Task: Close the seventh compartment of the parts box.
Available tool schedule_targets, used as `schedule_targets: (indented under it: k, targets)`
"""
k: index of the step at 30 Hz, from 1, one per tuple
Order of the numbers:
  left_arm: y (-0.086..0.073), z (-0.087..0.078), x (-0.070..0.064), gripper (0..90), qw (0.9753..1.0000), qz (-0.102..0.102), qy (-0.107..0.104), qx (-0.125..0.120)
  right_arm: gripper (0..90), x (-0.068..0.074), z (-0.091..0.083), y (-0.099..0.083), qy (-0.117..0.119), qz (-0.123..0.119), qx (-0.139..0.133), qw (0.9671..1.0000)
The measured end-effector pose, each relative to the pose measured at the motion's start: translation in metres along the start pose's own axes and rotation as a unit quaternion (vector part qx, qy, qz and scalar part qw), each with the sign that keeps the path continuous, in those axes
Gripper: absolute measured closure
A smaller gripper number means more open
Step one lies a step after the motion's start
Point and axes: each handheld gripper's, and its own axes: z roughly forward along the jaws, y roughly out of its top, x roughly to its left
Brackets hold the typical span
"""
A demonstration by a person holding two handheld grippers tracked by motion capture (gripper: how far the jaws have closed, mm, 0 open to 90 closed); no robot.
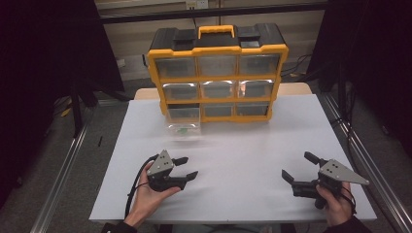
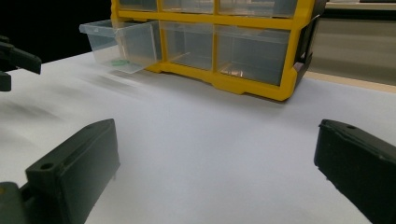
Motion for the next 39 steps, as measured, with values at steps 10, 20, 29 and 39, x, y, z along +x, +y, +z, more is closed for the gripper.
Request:
schedule_targets:
  k: [10,20,29,39]
  targets:
    - [-0.002,-0.005,0.005,72.4,0.9998,-0.012,-0.010,-0.013,0.0,0.000,0.000,0.000,-0.001,-0.001,-0.001,1.0000]
    - [-0.001,-0.006,0.006,90.0,0.9991,-0.020,-0.011,-0.035,0.0,0.000,0.000,0.000,-0.001,-0.002,-0.003,1.0000]
    - [0.004,-0.004,0.013,90.0,0.9990,-0.018,-0.002,-0.040,0.0,0.000,0.000,0.000,-0.001,0.000,0.000,1.0000]
    - [0.009,0.001,0.036,90.0,0.9981,-0.038,0.013,-0.046,0.0,0.000,0.000,0.000,-0.001,-0.001,-0.002,1.0000]
